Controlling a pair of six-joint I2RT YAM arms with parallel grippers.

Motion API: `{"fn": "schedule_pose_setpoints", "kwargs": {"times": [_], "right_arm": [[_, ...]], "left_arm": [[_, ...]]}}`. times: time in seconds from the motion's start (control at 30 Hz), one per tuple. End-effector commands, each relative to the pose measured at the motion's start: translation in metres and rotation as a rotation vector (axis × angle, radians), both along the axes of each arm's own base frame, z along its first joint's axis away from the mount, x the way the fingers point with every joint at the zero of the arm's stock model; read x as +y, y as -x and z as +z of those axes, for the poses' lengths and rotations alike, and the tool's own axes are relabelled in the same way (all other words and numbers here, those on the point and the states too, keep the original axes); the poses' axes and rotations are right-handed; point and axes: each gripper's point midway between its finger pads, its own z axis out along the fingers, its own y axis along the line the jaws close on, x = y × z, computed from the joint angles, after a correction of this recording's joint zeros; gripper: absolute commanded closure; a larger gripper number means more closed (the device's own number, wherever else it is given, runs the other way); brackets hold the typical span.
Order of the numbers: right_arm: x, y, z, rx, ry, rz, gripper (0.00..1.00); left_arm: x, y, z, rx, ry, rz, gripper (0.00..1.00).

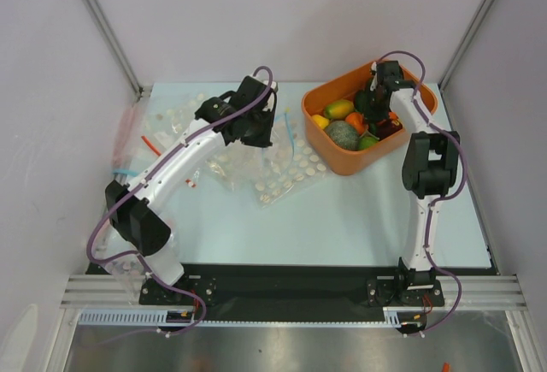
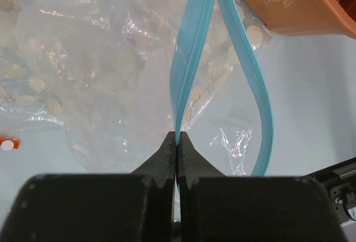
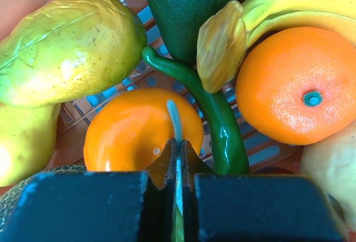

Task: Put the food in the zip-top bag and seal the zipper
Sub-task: Pick up the fake fruit from the bin.

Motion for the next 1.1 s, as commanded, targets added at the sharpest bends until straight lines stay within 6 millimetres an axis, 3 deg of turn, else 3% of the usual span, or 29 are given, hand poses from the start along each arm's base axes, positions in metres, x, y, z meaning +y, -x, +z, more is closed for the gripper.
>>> {"fn": "schedule_pose_setpoints", "kwargs": {"times": [0.0, 0.13, 0.37, 0.63, 1.07], "right_arm": [[0.011, -0.001, 0.029, -0.056, -0.012, 0.005, 1.0], [0.025, 0.006, 0.082, -0.191, -0.031, 0.012, 1.0], [0.043, 0.021, 0.149, -0.334, -0.06, 0.02, 1.0], [0.064, 0.042, 0.206, -0.426, -0.172, 0.059, 1.0], [0.082, 0.073, 0.301, -0.544, -0.327, 0.103, 1.0]], "left_arm": [[-0.003, -0.005, 0.023, -0.053, 0.031, -0.019, 1.0], [-0.002, -0.004, 0.026, -0.057, 0.033, -0.017, 1.0], [0.003, 0.0, 0.034, -0.075, 0.041, -0.011, 1.0], [0.002, 0.004, 0.041, -0.086, 0.073, -0.011, 1.0], [-0.01, -0.006, 0.046, -0.081, 0.095, -0.011, 1.0]]}}
